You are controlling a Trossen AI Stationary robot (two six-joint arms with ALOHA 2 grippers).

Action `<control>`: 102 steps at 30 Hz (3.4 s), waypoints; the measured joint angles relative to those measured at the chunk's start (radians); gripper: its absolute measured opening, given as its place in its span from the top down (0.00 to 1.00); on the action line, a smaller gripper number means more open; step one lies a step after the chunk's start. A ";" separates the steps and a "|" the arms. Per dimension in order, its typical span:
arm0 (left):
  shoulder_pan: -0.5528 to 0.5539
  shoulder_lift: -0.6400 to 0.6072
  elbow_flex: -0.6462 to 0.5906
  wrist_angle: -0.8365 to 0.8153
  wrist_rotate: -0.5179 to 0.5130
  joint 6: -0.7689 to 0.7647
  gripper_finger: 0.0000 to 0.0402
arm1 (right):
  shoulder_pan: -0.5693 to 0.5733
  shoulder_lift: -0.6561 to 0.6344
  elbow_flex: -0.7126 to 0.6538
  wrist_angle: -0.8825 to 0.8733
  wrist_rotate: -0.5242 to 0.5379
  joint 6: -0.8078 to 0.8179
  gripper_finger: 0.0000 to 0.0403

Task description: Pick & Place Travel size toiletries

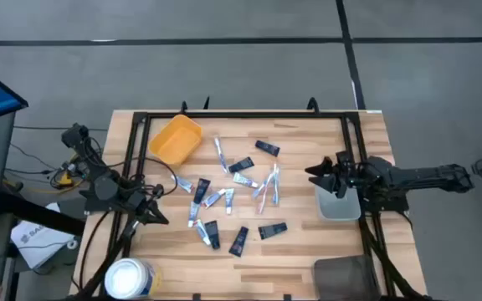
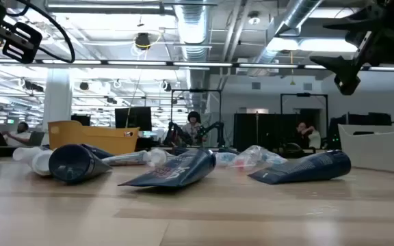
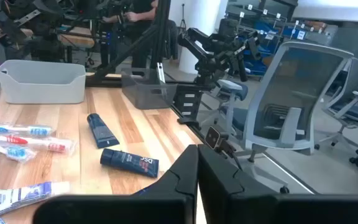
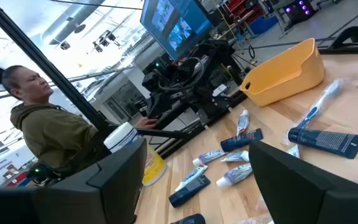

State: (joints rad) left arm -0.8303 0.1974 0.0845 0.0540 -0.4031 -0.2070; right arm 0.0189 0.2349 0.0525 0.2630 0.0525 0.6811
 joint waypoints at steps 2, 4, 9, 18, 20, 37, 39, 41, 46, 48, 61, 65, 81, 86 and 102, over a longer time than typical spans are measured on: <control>0.000 0.000 0.000 0.000 0.000 0.000 1.00 | 0.000 0.000 0.000 0.000 0.000 0.000 0.32; 0.000 0.000 0.000 0.000 0.000 0.000 1.00 | 0.000 0.000 0.000 0.000 0.000 0.000 0.32; 0.000 0.000 0.000 0.000 0.000 0.000 1.00 | 0.000 0.000 0.000 0.000 0.000 0.000 0.32; 0.000 0.000 0.000 0.000 0.000 0.000 1.00 | 0.000 0.000 0.000 0.000 0.000 0.000 0.32; 0.000 0.000 0.000 0.000 0.000 0.000 1.00 | 0.000 0.000 0.000 0.000 0.000 0.000 0.32; 0.000 0.000 0.000 0.000 0.000 0.000 1.00 | 0.000 0.000 0.000 0.000 0.000 0.000 0.32; 0.000 0.000 0.000 0.000 0.000 0.000 1.00 | 0.000 0.000 0.000 0.000 0.000 0.000 0.32; 0.000 0.000 0.000 0.006 0.000 0.000 1.00 | 0.000 0.000 0.000 0.000 0.000 0.000 0.32; 0.000 0.000 0.000 0.059 0.000 0.000 1.00 | 0.000 0.000 0.000 0.000 0.000 0.000 0.32; 0.000 0.001 0.000 0.076 0.000 0.000 1.00 | 0.000 0.000 0.000 0.000 0.000 0.000 0.32; 0.000 0.001 0.000 0.312 -0.041 -0.014 1.00 | -0.001 0.000 0.000 0.024 0.000 0.057 0.32; 0.000 0.001 0.000 0.381 -0.133 -0.014 1.00 | -0.001 0.000 0.000 0.027 0.000 0.071 0.32; 0.001 0.001 0.000 0.522 -0.325 0.045 1.00 | -0.017 0.006 0.000 0.112 0.043 0.313 0.32; 0.001 0.001 0.000 0.527 -0.331 0.045 1.00 | -0.044 0.007 0.000 0.077 0.064 0.308 0.32; 0.001 0.001 0.000 0.539 -0.330 0.045 1.00 | -0.140 0.200 0.417 -0.163 0.048 -0.005 0.32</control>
State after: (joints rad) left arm -0.8295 0.1982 0.0849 0.5934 -0.7334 -0.1623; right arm -0.1207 0.4346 0.4694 0.0997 0.1005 0.6764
